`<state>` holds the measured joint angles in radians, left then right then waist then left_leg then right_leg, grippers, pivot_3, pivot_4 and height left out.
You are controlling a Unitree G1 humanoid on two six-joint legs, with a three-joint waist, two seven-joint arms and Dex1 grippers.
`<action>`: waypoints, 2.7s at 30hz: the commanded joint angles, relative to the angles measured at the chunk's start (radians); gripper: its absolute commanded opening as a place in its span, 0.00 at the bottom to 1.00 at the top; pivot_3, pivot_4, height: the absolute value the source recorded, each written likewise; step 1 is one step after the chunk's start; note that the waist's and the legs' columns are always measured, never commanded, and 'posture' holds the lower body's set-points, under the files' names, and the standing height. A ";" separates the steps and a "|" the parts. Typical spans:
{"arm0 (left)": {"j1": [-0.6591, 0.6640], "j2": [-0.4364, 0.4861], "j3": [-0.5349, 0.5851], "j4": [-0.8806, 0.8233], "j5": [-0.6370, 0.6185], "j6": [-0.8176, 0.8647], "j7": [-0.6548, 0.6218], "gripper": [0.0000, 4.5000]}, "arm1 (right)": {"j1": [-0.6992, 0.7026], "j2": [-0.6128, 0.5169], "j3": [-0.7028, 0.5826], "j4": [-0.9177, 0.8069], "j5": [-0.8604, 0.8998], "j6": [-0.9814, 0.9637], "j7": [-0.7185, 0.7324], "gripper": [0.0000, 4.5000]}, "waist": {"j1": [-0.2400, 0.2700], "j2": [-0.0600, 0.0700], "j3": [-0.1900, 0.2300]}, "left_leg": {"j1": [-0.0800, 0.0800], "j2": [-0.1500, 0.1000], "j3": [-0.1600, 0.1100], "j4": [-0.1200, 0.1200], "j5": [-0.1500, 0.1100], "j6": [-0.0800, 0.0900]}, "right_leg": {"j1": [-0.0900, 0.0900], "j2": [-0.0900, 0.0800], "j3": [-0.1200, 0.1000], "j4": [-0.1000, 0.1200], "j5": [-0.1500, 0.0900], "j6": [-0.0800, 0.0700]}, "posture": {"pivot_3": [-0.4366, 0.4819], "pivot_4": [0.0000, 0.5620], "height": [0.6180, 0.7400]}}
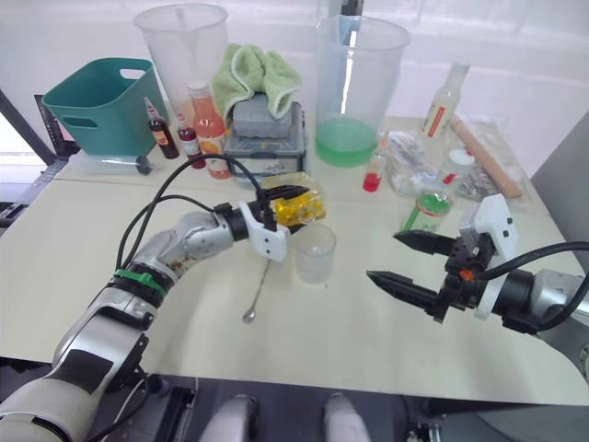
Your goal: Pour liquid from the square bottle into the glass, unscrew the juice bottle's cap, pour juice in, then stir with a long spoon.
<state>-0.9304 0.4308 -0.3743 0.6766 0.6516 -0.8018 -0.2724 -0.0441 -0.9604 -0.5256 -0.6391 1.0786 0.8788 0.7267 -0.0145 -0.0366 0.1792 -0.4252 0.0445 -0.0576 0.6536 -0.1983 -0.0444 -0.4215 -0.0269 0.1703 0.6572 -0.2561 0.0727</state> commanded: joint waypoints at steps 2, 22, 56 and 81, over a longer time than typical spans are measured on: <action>-0.083 0.005 0.024 -0.069 0.038 -0.018 0.123 0.63 | 0.002 -0.006 -0.017 -0.020 0.010 -0.017 -0.004 1.00 | 0.000 0.000 0.000 | 0.000 0.000 0.000 0.002 0.000 0.000 | 0.000 0.000 0.000 0.001 0.000 0.000 | 0.48 0.27 0.90; -0.094 0.045 -0.029 -0.097 0.195 -0.024 0.283 0.63 | -0.030 -0.003 0.022 -0.014 -0.012 -0.033 -0.028 1.00 | 0.000 0.000 0.000 | -0.001 -0.001 0.000 0.006 0.000 0.000 | 0.000 0.000 0.000 0.005 0.000 0.001 | 0.48 0.27 0.90; -0.093 0.069 -0.076 -0.176 0.308 0.018 0.385 0.63 | -0.074 -0.003 0.065 0.014 -0.045 -0.048 -0.021 1.00 | 0.000 0.000 0.000 | -0.001 -0.001 0.000 0.006 0.000 0.000 | 0.000 0.000 0.000 0.006 0.000 0.001 | 0.48 0.27 0.90; -0.091 0.057 -0.044 -0.132 0.124 0.028 0.282 0.63 | -0.079 0.007 0.095 0.024 -0.075 -0.057 -0.005 1.00 | -0.003 0.000 0.000 | 0.000 -0.001 0.000 0.007 0.000 0.000 | 0.000 0.000 0.000 0.006 0.000 0.001 | 0.48 0.27 0.90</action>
<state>-0.9746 0.4836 -0.4866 0.5792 0.8432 -0.7654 -0.0026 -0.1125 -0.9543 -0.4176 -0.6066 1.0030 0.8458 0.7169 -0.0171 -0.0367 0.1792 -0.4255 0.0438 -0.0579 0.6601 -0.1984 -0.0444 -0.4214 -0.0269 0.1706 0.6635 -0.2562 0.0734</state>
